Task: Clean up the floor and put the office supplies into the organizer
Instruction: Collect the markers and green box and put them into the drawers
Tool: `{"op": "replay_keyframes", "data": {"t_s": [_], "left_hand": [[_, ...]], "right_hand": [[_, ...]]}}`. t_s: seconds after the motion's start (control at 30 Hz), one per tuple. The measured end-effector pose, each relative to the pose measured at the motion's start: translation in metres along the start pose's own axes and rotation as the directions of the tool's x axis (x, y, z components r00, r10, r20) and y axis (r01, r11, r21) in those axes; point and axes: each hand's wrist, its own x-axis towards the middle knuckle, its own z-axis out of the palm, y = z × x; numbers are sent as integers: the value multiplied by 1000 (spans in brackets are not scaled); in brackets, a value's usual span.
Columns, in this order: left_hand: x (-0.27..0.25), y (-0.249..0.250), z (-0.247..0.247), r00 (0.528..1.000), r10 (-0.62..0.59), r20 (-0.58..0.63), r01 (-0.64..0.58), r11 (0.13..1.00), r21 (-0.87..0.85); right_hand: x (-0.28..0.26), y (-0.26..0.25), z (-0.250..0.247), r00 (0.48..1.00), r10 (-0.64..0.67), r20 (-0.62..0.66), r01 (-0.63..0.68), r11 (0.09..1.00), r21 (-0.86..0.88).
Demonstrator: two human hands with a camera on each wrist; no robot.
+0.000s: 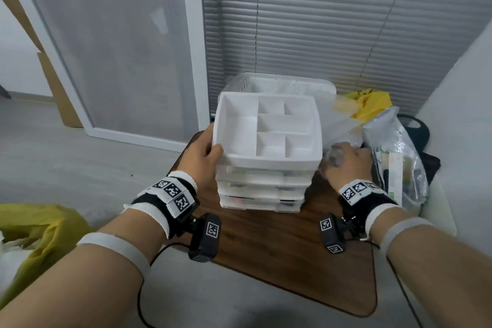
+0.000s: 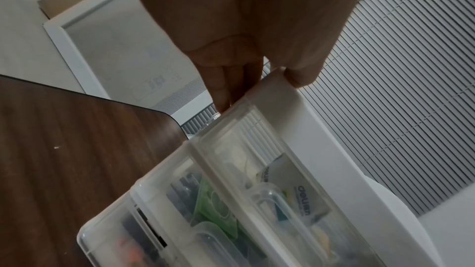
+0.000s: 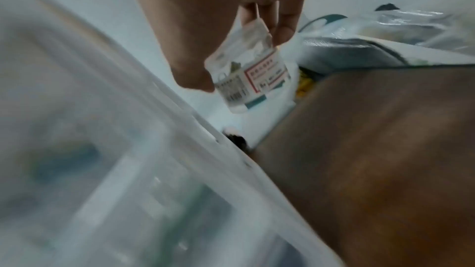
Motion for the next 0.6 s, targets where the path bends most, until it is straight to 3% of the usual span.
{"op": "replay_keyframes", "data": {"t_s": [0.1,0.2,0.3,0.4,0.47,0.6], "left_hand": [[0,0,1,1000,-22,9,22,999,-40],[-2,2,0,998,-31,47,35,996,-78],[-3,5,-2,997,-27,77,35,994,-100],[-3,5,-2,996,-36,80,44,993,-111],[-4,5,-3,997,-27,76,36,992,-118],[-5,4,-4,997,-13,77,22,992,-122]], "right_hand": [[9,-45,-57,953,-124,-277,181,965,190],[4,-105,-103,895,-293,-338,386,887,254],[-13,-158,-108,853,-516,-85,522,833,183],[-25,-197,-74,796,-575,190,575,816,58],[-27,-217,-50,781,-570,256,597,801,-35],[-18,-239,-22,802,-518,298,581,792,-186]]}}
